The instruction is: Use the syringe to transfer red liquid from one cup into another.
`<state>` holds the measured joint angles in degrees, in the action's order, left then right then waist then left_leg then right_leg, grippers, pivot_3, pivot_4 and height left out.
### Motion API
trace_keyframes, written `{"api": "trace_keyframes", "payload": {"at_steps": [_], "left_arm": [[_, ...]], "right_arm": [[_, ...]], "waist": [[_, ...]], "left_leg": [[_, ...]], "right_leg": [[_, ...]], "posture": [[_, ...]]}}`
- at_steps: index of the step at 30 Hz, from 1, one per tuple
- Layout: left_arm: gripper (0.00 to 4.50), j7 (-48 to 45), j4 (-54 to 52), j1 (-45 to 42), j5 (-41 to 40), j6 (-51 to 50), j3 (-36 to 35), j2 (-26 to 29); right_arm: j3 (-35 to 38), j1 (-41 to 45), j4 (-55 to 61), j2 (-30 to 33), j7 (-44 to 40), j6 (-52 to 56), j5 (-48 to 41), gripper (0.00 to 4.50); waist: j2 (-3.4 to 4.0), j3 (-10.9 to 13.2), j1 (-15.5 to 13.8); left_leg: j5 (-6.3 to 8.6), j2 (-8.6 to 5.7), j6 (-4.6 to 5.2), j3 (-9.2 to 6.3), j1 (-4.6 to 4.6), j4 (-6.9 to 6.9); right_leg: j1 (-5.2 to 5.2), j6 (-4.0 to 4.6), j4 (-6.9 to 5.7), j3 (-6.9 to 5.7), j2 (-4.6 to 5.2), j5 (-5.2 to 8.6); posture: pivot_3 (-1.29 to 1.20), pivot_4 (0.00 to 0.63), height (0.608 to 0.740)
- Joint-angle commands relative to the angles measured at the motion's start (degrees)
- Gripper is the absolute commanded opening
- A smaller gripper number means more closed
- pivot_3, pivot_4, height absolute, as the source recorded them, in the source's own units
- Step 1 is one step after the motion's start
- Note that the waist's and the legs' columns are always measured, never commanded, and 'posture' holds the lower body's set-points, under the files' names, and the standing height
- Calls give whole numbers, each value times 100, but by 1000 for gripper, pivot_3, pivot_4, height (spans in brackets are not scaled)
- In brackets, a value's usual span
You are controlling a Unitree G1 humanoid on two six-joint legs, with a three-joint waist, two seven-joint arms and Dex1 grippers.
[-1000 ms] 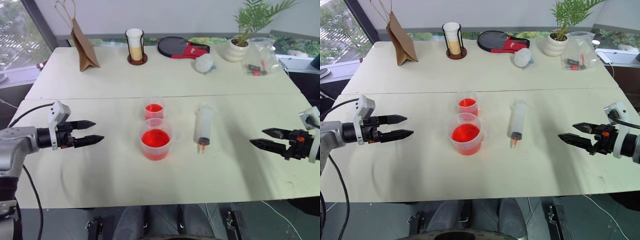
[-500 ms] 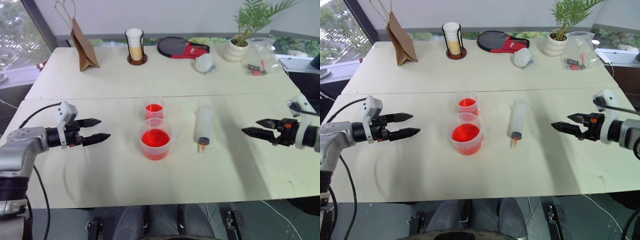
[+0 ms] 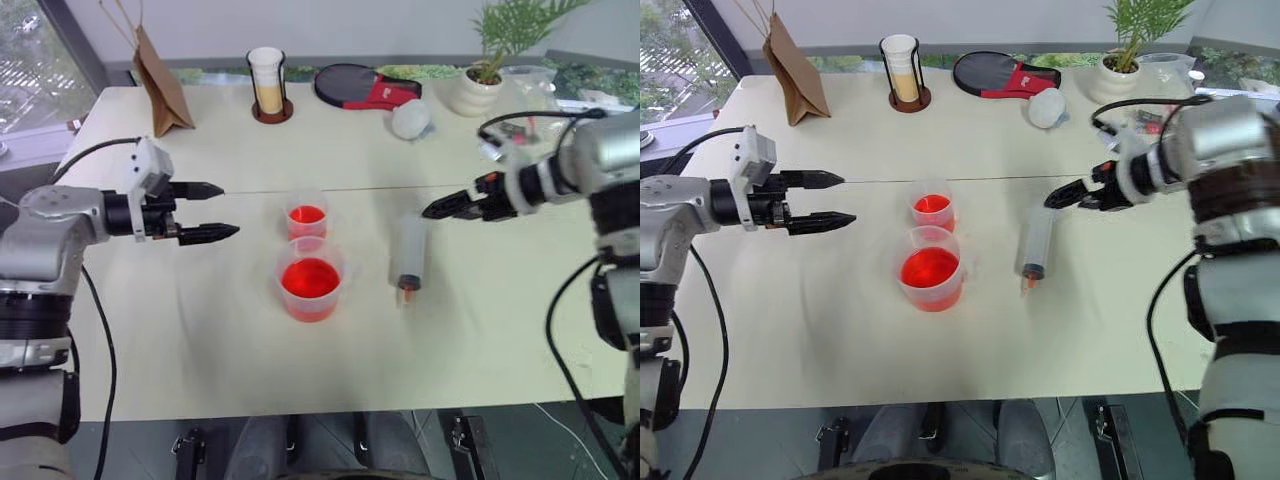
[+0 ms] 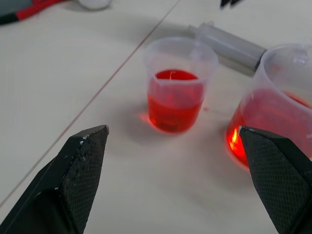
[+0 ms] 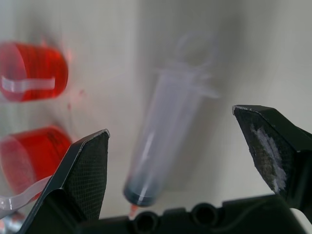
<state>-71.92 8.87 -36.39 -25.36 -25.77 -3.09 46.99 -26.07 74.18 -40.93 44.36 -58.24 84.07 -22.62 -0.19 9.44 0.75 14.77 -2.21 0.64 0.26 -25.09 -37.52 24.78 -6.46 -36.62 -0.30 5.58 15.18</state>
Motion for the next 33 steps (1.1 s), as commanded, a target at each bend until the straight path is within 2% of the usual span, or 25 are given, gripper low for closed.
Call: {"api": "trace_keyframes", "payload": {"at_steps": [1, 8, 11, 14, 16, 21, 25, 28, 32, 33], "left_arm": [[4400, 250, -564, 22, -169, -1, -193, -123], [4400, 655, -994, 467, -287, -74, -323, -294], [4500, 727, -1025, 563, -311, -54, -366, -299], [4500, 777, -974, 607, -302, -3, -377, -325], [4500, 792, -914, 587, -274, 43, -354, -352], [4500, 749, -697, 496, -210, 180, -302, -387], [4500, 574, -85, 152, -193, 254, -380, -303], [4500, 481, 590, -308, 46, 565, -295, -291], [4500, 253, 1283, -815, 323, 943, -120, -324], [4500, 199, 1516, -1061, 401, 1034, -57, -381]], "right_arm": [[-392, 306, -551, -301, -184, -299, 426, 4490], [-651, 300, -1582, -1050, -167, -934, 1186, 4490], [-592, 283, -1744, -1235, -172, -1068, 1398, 3639], [-542, 286, -1790, -1369, -221, -1015, 1545, 2029], [-492, 275, -1827, -1420, -221, -900, 1591, 1425], [19, 538, -1769, -1238, -316, -557, 1420, 1377], [1448, 1463, -1353, -805, -424, -2664, 986, 1377], [1695, 1194, -567, -672, -595, -4915, 1154, 1377], [2325, 936, -241, -1051, -523, -5513, 797, 1377], [2633, 766, 30, -1291, -550, -5484, 444, 1377]], "waist": [[0, 0, 2], [0, 0, 21], [-9, -5, 23], [-9, -5, 32], [-9, -5, 35], [-8, -5, 9], [30, 24, 18], [25, 20, 16], [4, 8, 64], [4, 8, 61]], "left_leg": [[5, -3, 9, -3, -21, -33], [8, -15, 17, -2, -21, -72], [5, -10, 12, -9, -13, -72], [4, -10, 10, -9, 0, -71], [4, -9, 10, -11, 6, -70], [4, -11, 10, -12, 17, -70], [2, -15, 7, -8, 4, -70], [0, -8, 3, -8, -4, -66], [1, 6, 1, -9, 25, -54], [1, 6, 2, -3, 29, -54]], "right_leg": [[18, 0, -40, -2, 0, 0], [18, -2, -60, -5, -6, -1], [12, -2, -67, -7, -15, -1], [2, -2, -69, -6, -15, -1], [-4, -2, -69, -7, -16, -1], [-17, -2, -67, -7, -15, -1], [0, -2, -66, -7, -14, -1], [18, -4, -81, -11, -21, -2], [-16, -5, -82, -18, -36, -2], [-22, -5, -81, -16, -35, -2]], "posture": [[0, 150, 740], [0, 150, 740], [0, 150, 740], [0, 150, 740], [0, 150, 740], [0, 150, 740], [0, 150, 740], [0, 150, 740], [0, 150, 740], [0, 150, 740]]}}
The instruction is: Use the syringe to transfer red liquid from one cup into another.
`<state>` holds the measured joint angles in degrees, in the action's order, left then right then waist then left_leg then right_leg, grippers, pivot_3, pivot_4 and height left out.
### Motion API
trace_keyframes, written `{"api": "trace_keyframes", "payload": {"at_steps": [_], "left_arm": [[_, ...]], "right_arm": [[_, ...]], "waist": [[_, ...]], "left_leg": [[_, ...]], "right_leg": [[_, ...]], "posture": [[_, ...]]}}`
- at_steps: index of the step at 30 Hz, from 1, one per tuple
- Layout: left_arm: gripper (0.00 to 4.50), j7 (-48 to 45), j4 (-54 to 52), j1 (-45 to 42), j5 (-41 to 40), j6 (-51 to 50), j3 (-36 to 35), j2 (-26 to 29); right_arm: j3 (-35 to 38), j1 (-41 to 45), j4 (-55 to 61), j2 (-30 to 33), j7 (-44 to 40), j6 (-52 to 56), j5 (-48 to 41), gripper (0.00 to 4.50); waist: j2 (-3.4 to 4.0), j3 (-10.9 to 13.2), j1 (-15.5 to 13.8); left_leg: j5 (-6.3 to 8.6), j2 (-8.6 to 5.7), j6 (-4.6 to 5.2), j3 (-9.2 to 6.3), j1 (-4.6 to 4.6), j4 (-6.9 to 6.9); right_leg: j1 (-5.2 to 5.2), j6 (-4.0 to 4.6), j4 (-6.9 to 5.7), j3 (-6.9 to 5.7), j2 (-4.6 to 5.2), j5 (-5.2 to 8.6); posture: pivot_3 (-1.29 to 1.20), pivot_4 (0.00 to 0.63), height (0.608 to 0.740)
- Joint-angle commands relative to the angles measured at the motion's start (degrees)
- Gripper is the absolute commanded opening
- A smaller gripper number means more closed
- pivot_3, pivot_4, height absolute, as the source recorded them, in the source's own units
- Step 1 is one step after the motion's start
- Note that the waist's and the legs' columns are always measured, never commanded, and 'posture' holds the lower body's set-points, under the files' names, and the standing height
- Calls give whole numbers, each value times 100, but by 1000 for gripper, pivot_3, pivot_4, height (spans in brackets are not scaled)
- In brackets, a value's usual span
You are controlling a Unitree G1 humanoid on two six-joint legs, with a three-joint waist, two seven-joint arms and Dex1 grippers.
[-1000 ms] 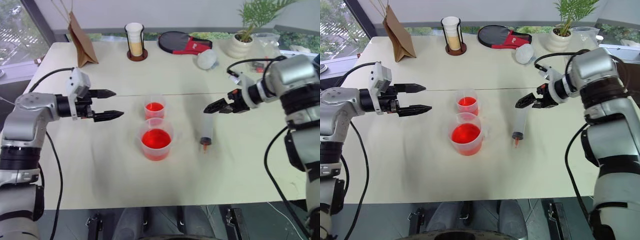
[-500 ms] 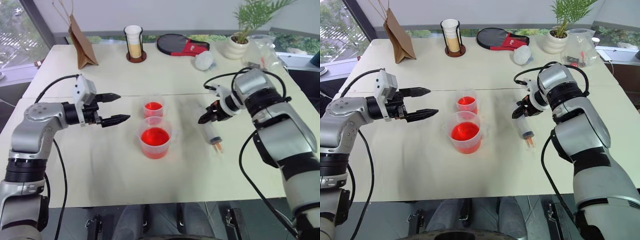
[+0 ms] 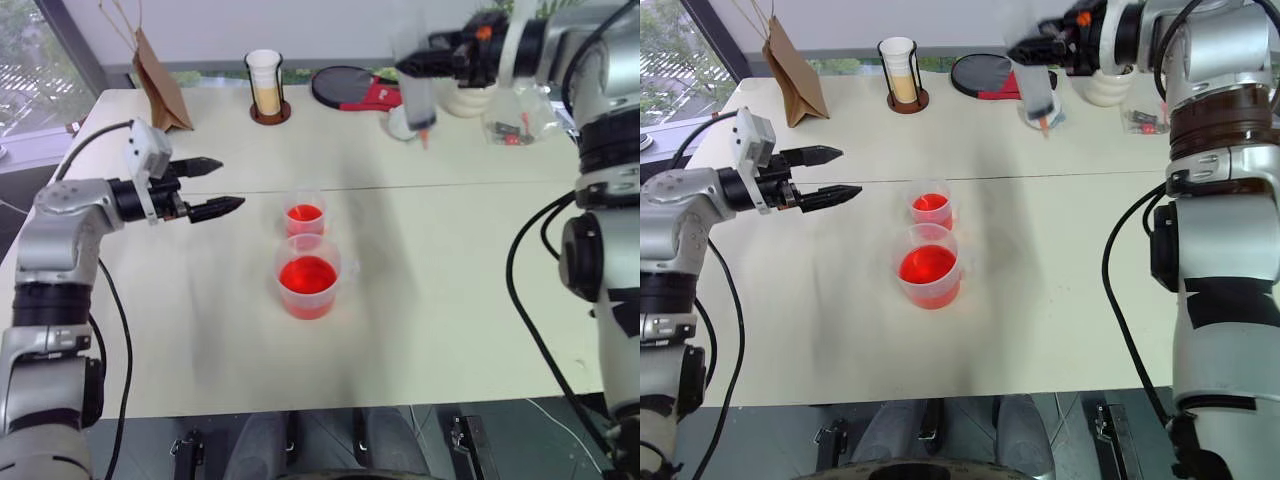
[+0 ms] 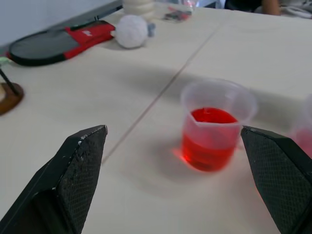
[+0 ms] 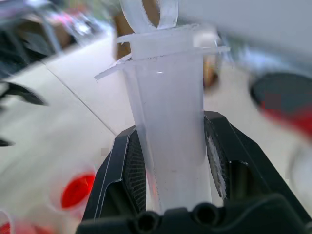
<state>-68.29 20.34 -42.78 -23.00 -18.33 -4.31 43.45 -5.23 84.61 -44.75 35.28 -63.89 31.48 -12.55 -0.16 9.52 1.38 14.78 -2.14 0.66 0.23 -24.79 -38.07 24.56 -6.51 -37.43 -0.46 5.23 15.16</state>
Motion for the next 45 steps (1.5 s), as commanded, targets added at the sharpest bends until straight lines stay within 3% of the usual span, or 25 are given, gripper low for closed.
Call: {"api": "trace_keyframes", "payload": {"at_steps": [1, 4, 9, 16, 22, 30, 40, 43, 45], "left_arm": [[4500, -213, 585, -629, 228, 367, 113, -66], [4500, -417, 925, -1093, 353, 430, 242, -115], [4500, -675, 991, -1471, 318, 330, 235, -94], [4500, -1206, 531, -2168, -195, -498, 173, -147], [4500, -1394, -65, -2381, -642, -1012, 154, -287], [4500, -1356, -697, -2103, -911, -1315, 148, -366], [4500, -994, -624, -1920, -410, -530, 475, -865], [3714, -1063, -595, -1821, -288, -297, 578, -920], [2769, -1103, -605, -1809, -347, -341, 566, -944]], "right_arm": [[737, -469, 702, -596, 19, -251, -787, 1377], [1196, -1141, 1833, -1095, 250, 119, -1471, 1377], [1705, -2129, 3927, -1368, 1012, 1827, -2848, 1377], [1460, -3578, 5939, -1876, 2049, 2597, -3677, 1377], [1042, -4348, 6356, -1790, 2090, 2294, -3531, 1377], [764, -4733, 6361, -1741, 2131, 1845, -3313, 1377], [343, -5092, 6514, -1815, 2234, 1387, -3057, 1377], [295, -5167, 6555, -1817, 2282, 1292, -3001, 1377], [310, -5190, 6560, -1828, 2321, 1265, -2981, 1377]], "waist": [[-1, 2, -9], [-3, 4, -25], [-4, 4, -80], [-14, 3, -45], [-14, 3, -36], [-14, 3, -29], [-15, 3, -56], [-15, 3, -53], [-15, 3, -51]], "left_leg": [[0, -1, 1, 3, 0, -4], [-1, 0, 2, -1, 0, -16], [0, -16, 5, -25, -3, -16], [10, -20, 22, -37, -4, -21], [12, -14, 27, -38, 3, -23], [10, -9, 24, -38, 6, -23], [9, -8, 23, -39, 8, -27], [7, -8, 19, -38, 9, -27], [7, -8, 20, -38, 9, -27]], "right_leg": [[-2, 0, 0, 2, 2, 0], [-4, 0, -15, 3, 1, 0], [7, -1, -49, 3, 15, -1], [2, -2, -49, 2, 12, 0], [1, -2, -57, 5, 2, 0], [1, -2, -57, 9, -4, 0], [-5, -2, -56, 11, -7, 0], [-5, -2, -56, 12, -7, 0], [-5, -2, -56, 12, -8, 0]], "posture": [[0, 150, 740], [0, 150, 740], [0, 150, 740], [0, 150, 740], [0, 150, 740], [0, 150, 740], [0, 150, 740], [0, 150, 740], [0, 150, 740]]}}
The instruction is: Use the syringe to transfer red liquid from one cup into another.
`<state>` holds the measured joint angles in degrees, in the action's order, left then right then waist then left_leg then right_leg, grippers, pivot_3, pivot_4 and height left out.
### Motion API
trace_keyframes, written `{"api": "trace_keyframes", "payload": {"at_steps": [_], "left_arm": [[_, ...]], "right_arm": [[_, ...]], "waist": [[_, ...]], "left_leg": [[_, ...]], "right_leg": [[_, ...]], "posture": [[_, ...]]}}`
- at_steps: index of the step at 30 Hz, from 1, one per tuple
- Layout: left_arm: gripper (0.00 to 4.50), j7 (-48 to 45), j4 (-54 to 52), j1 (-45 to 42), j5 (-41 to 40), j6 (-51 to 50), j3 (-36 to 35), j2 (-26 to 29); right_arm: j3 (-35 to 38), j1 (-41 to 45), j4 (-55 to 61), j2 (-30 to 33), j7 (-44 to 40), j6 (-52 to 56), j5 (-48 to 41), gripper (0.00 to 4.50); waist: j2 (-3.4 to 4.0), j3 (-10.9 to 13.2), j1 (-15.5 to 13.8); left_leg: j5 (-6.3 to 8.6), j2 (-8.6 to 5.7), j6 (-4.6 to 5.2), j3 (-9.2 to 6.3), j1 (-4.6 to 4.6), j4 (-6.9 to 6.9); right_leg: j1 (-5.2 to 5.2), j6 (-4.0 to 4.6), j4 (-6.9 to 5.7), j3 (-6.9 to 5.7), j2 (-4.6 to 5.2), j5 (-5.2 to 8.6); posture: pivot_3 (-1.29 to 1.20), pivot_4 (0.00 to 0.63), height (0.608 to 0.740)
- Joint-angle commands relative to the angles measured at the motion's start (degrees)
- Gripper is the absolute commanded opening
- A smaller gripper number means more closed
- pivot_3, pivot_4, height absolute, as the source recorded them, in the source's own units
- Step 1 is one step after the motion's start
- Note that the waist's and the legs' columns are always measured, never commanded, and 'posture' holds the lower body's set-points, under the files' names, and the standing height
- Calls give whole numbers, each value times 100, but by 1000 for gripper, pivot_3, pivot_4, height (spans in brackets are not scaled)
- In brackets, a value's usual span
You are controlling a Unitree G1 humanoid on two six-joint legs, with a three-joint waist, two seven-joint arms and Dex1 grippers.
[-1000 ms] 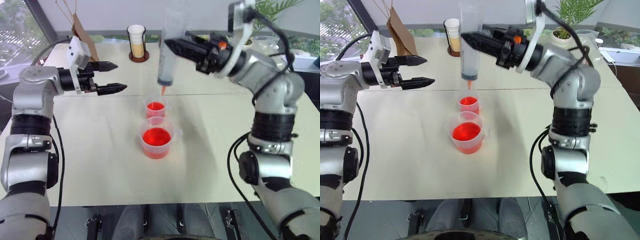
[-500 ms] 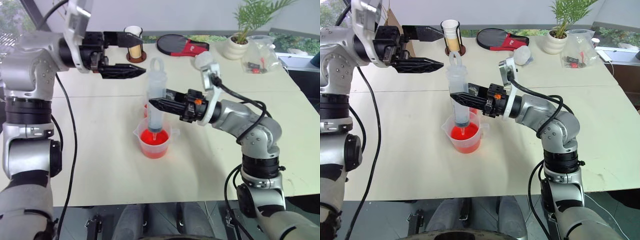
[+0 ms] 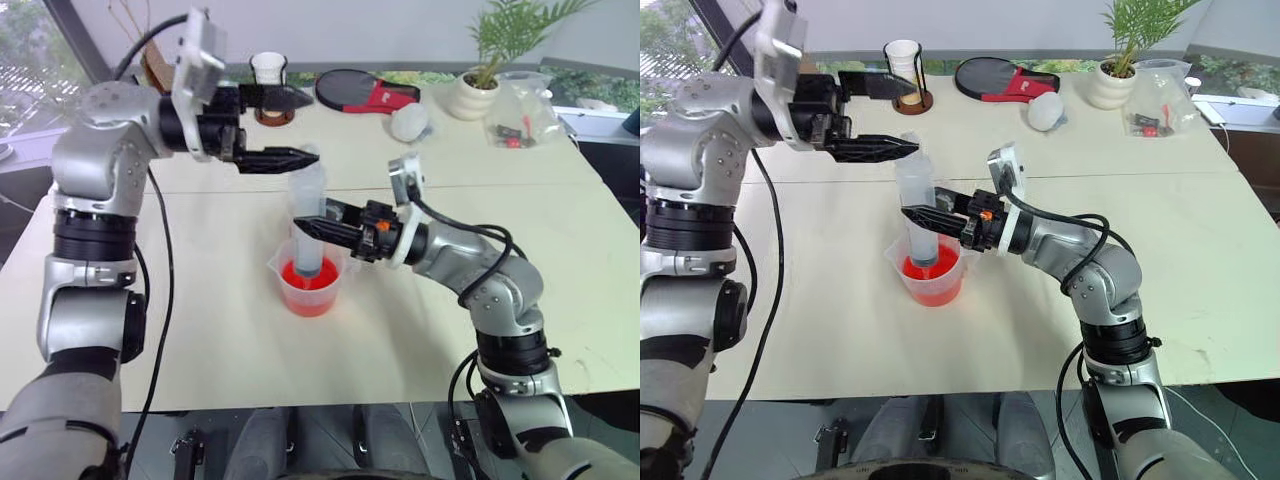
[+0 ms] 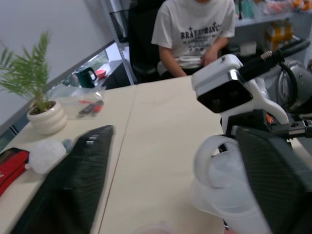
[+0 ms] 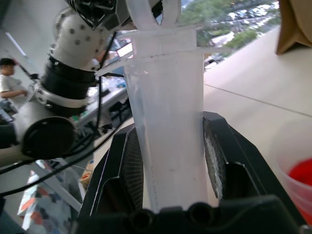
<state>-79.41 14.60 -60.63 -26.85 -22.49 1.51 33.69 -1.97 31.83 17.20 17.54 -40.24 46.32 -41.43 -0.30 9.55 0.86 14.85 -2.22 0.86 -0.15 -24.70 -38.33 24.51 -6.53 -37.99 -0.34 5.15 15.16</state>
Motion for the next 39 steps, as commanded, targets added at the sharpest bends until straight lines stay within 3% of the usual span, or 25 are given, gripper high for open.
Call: {"api": "trace_keyframes", "payload": {"at_steps": [1, 4, 6, 7, 9, 14, 22, 30, 33, 39], "left_arm": [[2153, -20, -24, -32, 28, 51, -15, 35], [795, -97, 3, -58, -30, -86, -41, 67], [795, -41, 45, -139, -136, -194, -151, 30], [937, -71, 37, -189, -258, -359, -215, 45], [1720, -118, 2, -233, -408, -588, -271, 87], [4176, -42, -60, -124, -292, -552, -267, 217], [4176, 61, 148, -3, -104, -172, -230, 224], [4176, 192, 490, -61, 190, 370, -44, -175], [3334, 117, 510, -26, 241, 494, 14, -273], [379, 40, 228, -4, 10, 160, -32, -403]], "right_arm": [[-3, 80, 363, -55, -27, -227, -86, 1377], [39, 42, 365, -22, 0, -248, -78, 1377], [49, 18, 361, 6, 12, -273, -50, 1377], [57, 3, 357, 9, 28, -287, -40, 1377], [65, -14, 351, 13, 47, -308, -31, 1377], [96, -29, 317, 34, 95, -357, -26, 1377], [126, -31, 299, 47, 147, -351, -62, 1377], [-100, -221, 472, 131, 92, -386, 41, 1377], [-197, -314, 508, 181, 80, -488, 153, 1377], [-430, -495, 519, 226, -2, -798, 488, 1377]], "waist": [[0, 0, 2], [0, 0, 3], [0, 0, 3], [0, 0, 0], [0, 0, -1], [0, 0, 5], [0, 0, -13], [0, 0, -8], [-1, 0, -5], [-1, 0, -4]], "left_leg": [[0, 1, 0, 0, 0, 0], [1, 2, 2, 0, 1, 0], [2, 2, 3, 0, 1, 0], [2, 2, 3, 0, 1, 0], [2, 2, 3, -1, 1, 0], [2, 2, 4, -1, 2, 0], [1, 3, 3, -1, 6, 0], [2, 3, 3, -1, 8, -1], [2, 4, 3, -1, 9, -1], [2, 4, 4, 0, 9, -1]], "right_leg": [[0, 0, 0, 0, -1, 0], [0, 0, 0, 0, -2, 0], [0, 0, 0, 0, -2, 0], [0, 0, 0, 0, -2, 0], [-1, 0, 0, 0, -2, 0], [-2, 0, 0, 0, -3, 0], [-6, 0, 0, 2, -4, 0], [-8, 0, 0, 2, -4, 0], [-8, 0, 0, 2, -5, 0], [-9, 0, 2, 2, -5, 0]], "posture": [[0, 150, 740], [0, 150, 740], [0, 150, 740], [0, 150, 740], [0, 150, 740], [0, 150, 740], [0, 150, 740], [0, 150, 740], [0, 150, 740], [0, 150, 740]]}}
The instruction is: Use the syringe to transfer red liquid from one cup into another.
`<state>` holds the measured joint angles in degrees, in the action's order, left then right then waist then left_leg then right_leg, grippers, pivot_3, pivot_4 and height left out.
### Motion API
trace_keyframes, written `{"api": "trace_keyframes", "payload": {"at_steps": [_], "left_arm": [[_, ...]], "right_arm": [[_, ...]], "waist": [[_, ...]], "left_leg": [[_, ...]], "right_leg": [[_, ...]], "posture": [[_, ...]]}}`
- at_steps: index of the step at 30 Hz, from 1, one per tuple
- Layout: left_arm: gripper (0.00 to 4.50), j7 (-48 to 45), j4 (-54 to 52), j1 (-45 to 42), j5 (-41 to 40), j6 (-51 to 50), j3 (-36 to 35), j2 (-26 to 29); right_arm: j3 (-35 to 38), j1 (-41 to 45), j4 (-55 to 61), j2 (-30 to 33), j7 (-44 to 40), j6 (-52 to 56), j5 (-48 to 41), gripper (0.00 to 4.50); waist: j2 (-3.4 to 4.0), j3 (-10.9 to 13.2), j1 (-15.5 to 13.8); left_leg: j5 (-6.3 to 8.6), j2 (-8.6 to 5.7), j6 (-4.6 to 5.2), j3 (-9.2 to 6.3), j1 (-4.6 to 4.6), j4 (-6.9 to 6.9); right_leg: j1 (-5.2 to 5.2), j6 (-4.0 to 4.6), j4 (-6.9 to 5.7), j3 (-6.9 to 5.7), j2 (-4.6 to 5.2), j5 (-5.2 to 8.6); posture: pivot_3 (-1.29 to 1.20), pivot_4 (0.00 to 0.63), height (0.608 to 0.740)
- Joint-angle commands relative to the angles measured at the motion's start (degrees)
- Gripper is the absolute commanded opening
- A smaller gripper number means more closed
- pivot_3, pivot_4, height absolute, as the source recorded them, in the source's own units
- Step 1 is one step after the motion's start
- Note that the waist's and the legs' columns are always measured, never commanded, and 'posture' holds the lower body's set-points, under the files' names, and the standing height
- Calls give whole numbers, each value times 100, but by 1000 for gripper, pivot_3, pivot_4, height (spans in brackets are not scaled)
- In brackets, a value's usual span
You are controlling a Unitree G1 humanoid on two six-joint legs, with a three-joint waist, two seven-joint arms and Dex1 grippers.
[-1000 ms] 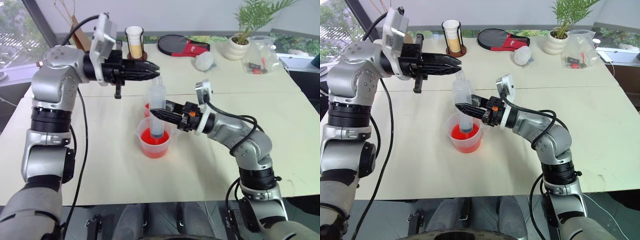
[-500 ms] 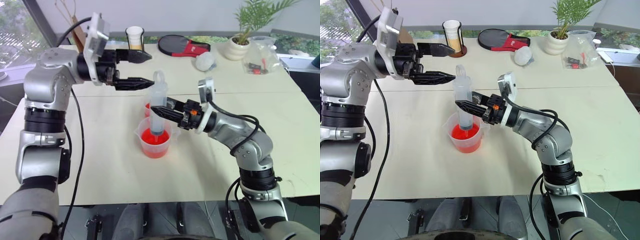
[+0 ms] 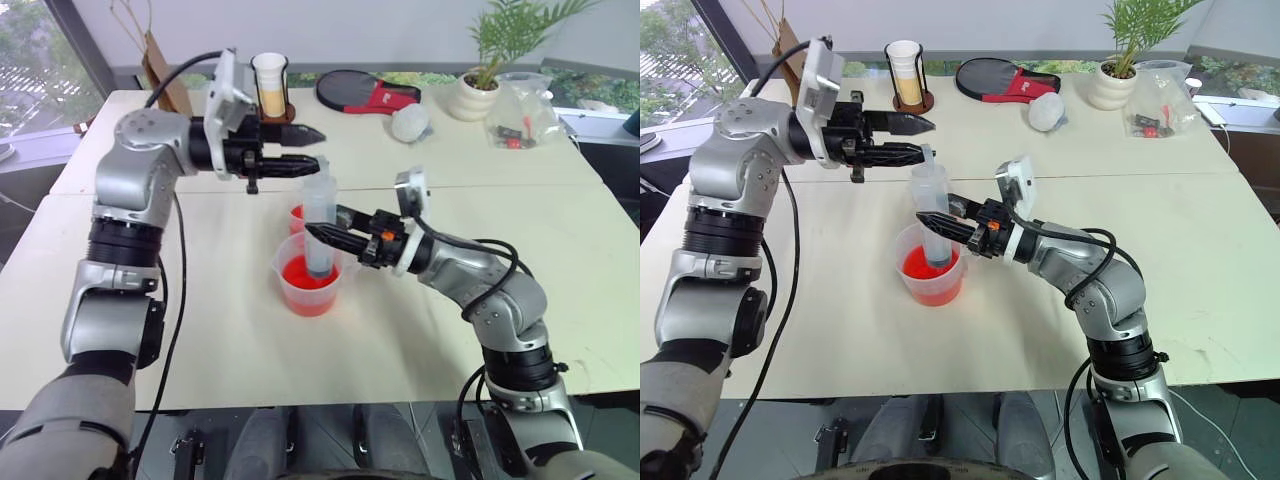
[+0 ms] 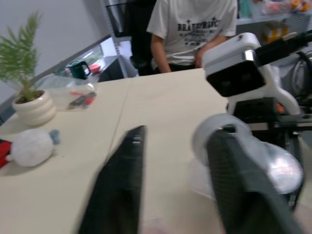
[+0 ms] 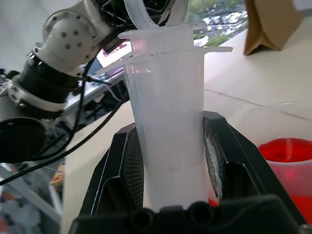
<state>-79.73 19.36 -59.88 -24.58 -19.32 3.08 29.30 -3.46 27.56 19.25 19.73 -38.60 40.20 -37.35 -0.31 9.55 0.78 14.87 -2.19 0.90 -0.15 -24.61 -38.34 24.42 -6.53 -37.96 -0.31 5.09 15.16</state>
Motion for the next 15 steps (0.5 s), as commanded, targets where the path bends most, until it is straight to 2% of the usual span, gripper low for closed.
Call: {"api": "trace_keyframes", "payload": {"at_steps": [1, 15], "left_arm": [[109, 56, -314, -75, -276, -264, -206, 39], [109, 122, -670, -275, -874, -997, -610, 271]], "right_arm": [[-332, -91, 307, 10, -185, -248, 149, 1377], [-778, -287, 145, 64, -404, -798, 640, 1377]], "waist": [[0, 0, 7], [0, 0, 5]], "left_leg": [[0, 0, 0, 0, 0, 0], [0, 2, -1, -1, 6, 0]], "right_leg": [[0, 0, 0, 0, 0, 0], [-1, 0, 1, 2, -2, 0]], "posture": [[0, 150, 740], [0, 150, 740]]}}
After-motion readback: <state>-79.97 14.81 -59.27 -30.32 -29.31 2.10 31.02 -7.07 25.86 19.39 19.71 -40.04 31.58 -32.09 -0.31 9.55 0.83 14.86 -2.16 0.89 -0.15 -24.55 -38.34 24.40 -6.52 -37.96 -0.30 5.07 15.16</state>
